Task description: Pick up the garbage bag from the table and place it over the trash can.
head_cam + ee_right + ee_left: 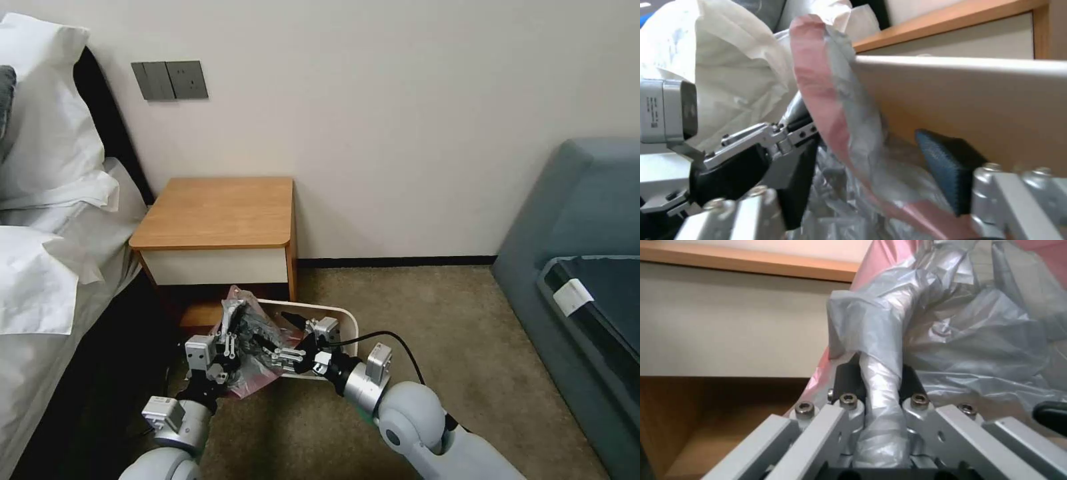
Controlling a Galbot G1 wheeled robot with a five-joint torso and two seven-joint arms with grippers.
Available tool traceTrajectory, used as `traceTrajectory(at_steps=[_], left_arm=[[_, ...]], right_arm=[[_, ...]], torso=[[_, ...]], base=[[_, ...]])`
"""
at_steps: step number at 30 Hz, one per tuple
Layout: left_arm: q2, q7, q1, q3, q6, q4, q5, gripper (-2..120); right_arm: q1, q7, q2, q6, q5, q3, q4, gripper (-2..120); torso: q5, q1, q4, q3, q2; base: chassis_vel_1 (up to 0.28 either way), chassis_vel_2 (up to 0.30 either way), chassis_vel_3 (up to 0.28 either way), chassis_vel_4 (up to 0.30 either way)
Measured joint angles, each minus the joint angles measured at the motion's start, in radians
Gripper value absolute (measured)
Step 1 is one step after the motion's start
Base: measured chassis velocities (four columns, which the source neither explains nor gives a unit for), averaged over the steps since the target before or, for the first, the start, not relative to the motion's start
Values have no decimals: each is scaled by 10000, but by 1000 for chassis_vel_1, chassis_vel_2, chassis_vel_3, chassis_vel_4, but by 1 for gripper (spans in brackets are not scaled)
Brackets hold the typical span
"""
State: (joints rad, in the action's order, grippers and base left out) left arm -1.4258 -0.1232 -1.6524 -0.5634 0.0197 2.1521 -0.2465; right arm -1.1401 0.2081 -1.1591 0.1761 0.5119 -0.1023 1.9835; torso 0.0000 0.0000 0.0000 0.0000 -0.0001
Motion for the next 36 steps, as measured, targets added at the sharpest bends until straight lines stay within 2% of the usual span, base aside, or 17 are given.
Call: traceTrajectory(at_steps=[2,4,5,8,9,12,13,16,27,36], left_arm=[[0,-4,6,0,3,-9,1,4],[1,-24,30,7,26,-32,-6,4],[1,-24,30,7,26,-32,-6,4],[6,-43,12,17,43,-30,-61,4],[6,-43,12,17,43,-30,-61,4],[6,-59,-15,16,43,4,-74,4],[6,-59,-15,16,43,4,-74,4],[-15,-82,-40,22,43,41,-69,4],[-46,-80,-48,-58,305,-99,535,4],[-67,-385,-29,-205,1254,-553,1639,4]], right_arm=[[-31,0,-8,-2,-20,7,0,54],[-151,0,-8,-15,-57,41,2,41],[-151,0,-8,-15,-57,41,2,41],[-308,0,28,-60,-106,96,22,28],[-308,0,28,-60,-106,96,22,28],[-389,6,56,-117,-155,142,44,14],[-389,6,56,-117,-155,142,44,14],[-390,7,54,-146,-164,167,53,0],[-625,31,-16,-375,-401,316,376,0],[-579,58,17,-423,-248,777,731,0]], torso=[[0,0,0,0,0],[0,0,0,0,0],[0,0,0,0,0],[0,0,0,0,0],[0,0,0,0,0],[0,0,0,0,0],[0,0,0,0,0],[0,0,0,0,0],[0,0,0,0,0],[0,0,0,0,0]], base=[[0,0,0,0],[0,0,0,0],[0,0,0,0],[0,0,0,0],[0,0,0,0],[0,0,0,0],[0,0,0,0],[0,0,0,0],[0,0,0,0],[0,0,0,0]])
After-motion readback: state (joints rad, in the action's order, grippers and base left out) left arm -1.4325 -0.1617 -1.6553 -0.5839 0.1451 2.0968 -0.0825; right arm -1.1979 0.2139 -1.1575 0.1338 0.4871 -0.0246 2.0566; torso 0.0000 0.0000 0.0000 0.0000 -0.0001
